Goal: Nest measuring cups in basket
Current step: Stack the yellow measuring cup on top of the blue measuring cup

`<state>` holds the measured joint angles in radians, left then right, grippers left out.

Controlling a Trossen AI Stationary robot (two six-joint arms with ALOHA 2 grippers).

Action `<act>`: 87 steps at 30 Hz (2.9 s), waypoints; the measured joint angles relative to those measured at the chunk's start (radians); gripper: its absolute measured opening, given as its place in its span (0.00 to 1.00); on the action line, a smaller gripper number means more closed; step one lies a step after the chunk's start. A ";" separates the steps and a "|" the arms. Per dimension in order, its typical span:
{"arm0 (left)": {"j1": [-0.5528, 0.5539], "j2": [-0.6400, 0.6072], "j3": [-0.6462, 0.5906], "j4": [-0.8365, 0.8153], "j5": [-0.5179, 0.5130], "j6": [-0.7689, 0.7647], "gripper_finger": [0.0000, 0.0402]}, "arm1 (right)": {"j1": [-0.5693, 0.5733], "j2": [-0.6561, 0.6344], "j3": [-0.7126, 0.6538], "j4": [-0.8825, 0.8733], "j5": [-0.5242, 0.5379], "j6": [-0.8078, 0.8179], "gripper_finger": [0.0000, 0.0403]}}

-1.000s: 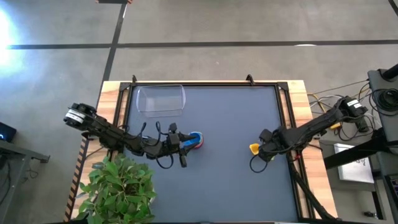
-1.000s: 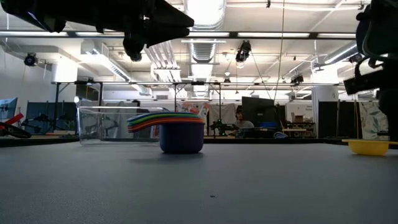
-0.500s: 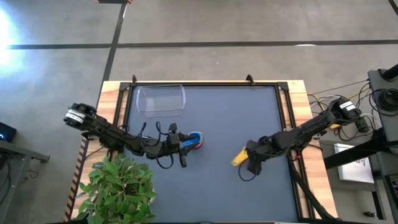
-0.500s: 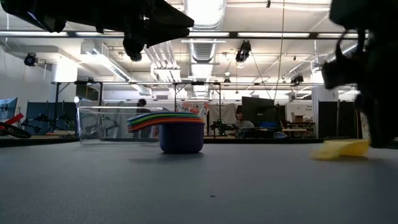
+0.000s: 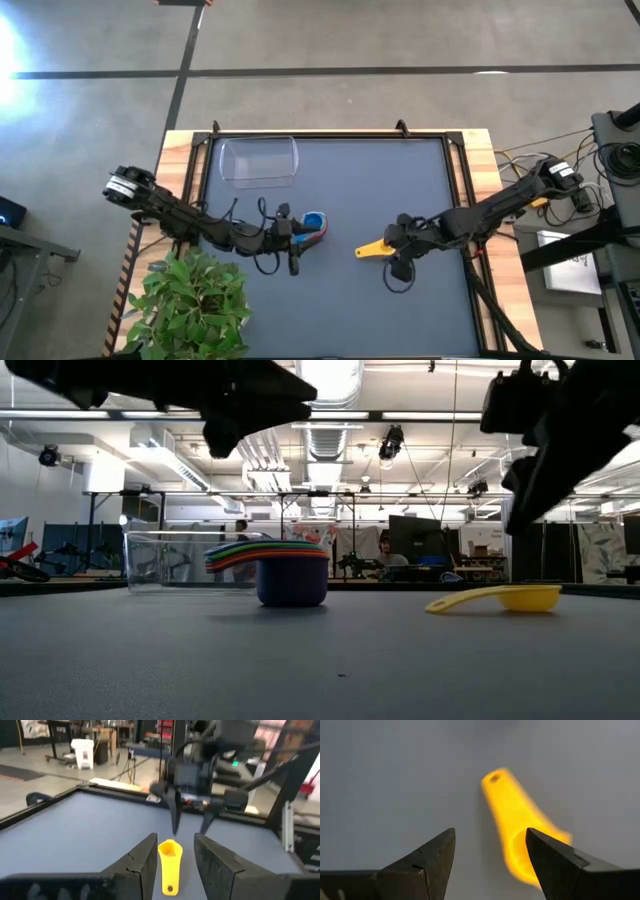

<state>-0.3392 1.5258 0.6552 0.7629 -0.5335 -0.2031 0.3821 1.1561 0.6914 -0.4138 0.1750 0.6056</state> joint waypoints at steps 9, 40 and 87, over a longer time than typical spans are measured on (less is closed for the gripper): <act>0.000 0.205 0.335 -0.467 -0.003 0.008 0.28 | 0.060 -0.117 -0.078 0.001 0.278 -0.032 0.57; 0.125 0.672 0.954 -0.971 0.230 0.005 0.69 | 0.100 -0.258 -0.212 0.003 0.569 0.038 0.57; 0.170 0.790 0.953 -0.879 0.266 -0.026 0.31 | 0.100 -0.256 -0.219 0.000 0.551 0.045 0.57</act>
<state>-0.1688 2.3155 1.6077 -0.1157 -0.2678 -0.2287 0.4824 0.8997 0.4722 -0.4134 0.7257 0.6510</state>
